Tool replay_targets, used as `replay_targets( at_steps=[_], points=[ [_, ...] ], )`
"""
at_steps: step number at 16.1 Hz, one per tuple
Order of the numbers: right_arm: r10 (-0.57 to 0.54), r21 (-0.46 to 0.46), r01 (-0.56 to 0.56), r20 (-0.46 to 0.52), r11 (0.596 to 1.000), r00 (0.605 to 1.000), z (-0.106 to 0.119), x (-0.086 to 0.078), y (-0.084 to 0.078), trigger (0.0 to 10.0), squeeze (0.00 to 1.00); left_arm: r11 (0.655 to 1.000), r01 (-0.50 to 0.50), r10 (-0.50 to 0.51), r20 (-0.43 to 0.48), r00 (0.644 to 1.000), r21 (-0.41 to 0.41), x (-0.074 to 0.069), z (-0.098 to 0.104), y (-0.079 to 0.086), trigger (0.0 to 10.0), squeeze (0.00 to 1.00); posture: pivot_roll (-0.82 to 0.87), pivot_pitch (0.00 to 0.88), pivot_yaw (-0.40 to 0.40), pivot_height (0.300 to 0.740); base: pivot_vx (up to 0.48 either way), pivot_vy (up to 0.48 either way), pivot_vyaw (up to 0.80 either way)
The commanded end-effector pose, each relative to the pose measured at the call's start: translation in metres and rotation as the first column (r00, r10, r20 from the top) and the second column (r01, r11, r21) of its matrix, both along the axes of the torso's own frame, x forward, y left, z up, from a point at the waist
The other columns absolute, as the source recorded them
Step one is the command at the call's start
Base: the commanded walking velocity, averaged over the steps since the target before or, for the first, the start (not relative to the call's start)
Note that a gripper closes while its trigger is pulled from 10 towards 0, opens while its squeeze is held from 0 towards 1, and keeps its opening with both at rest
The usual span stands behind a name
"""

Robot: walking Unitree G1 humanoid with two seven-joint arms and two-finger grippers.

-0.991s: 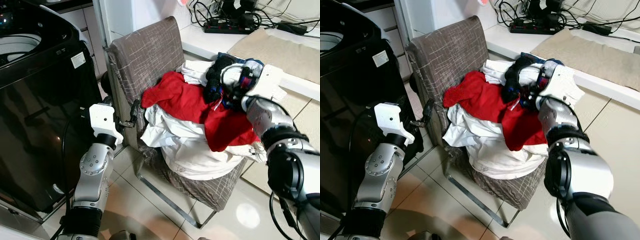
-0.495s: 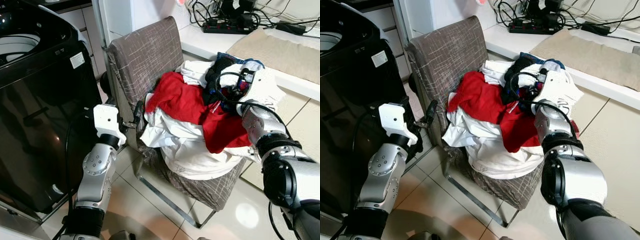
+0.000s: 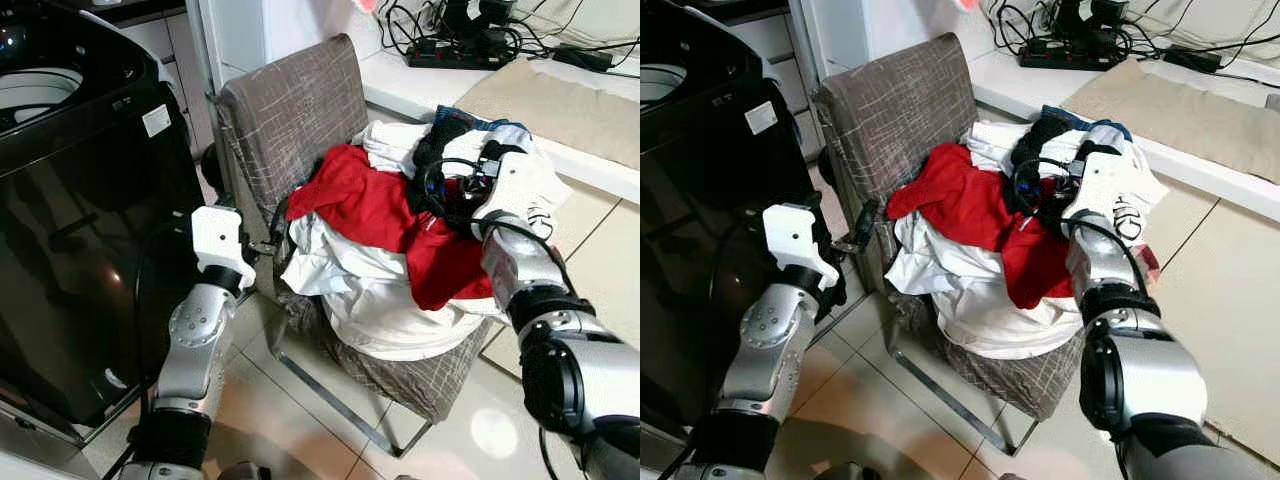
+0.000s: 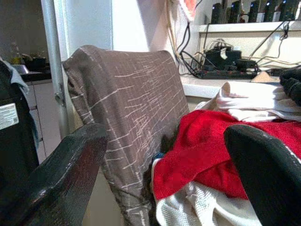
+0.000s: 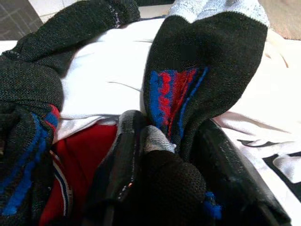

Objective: Clothes washing

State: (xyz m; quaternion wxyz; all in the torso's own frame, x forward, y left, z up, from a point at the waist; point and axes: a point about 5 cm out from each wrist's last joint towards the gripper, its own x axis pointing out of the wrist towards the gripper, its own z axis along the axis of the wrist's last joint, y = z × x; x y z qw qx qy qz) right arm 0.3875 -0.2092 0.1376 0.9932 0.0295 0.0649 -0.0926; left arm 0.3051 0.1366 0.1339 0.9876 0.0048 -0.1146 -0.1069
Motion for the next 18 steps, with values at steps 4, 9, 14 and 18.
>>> replay_targets(
  at_steps=[4, 9, 14, 18],
  points=[
    [0.026, -0.147, 0.013, 0.262, 0.989, 0.965, 0.044, 0.003, -0.002, 0.0, 0.00, 1.000, 0.006, -0.006, -0.007, 1.000, 0.006, 0.001, 0.000, -0.002, 10.0, 0.00, -0.08, 0.000, -0.016, 0.740, 0.000, 0.000, 0.00],
    [0.058, -0.177, 0.011, 0.376, 0.984, 0.925, 0.073, 0.006, 0.001, 0.0, 0.00, 1.000, 0.003, -0.003, -0.002, 1.000, 0.002, 0.004, 0.001, -0.002, 10.0, 0.00, -0.09, 0.000, -0.016, 0.740, 0.000, 0.000, 0.00],
    [0.237, -0.299, -0.105, 0.451, 0.949, 0.860, 0.079, -0.001, 0.038, 0.0, 0.00, 0.982, -0.150, 0.142, -0.075, 0.987, -0.114, 0.009, -0.003, 0.014, 10.0, 0.00, -0.08, 0.000, -0.017, 0.740, 0.000, 0.000, 0.15],
    [0.321, -0.257, -0.229, 0.410, 0.939, 0.854, 0.051, -0.010, 0.065, 0.0, 0.00, 0.972, -0.217, 0.208, -0.108, 0.972, -0.087, 0.007, -0.010, 0.016, 10.0, 0.00, -0.06, 0.000, -0.023, 0.740, 0.000, 0.000, 0.70]
  ],
)
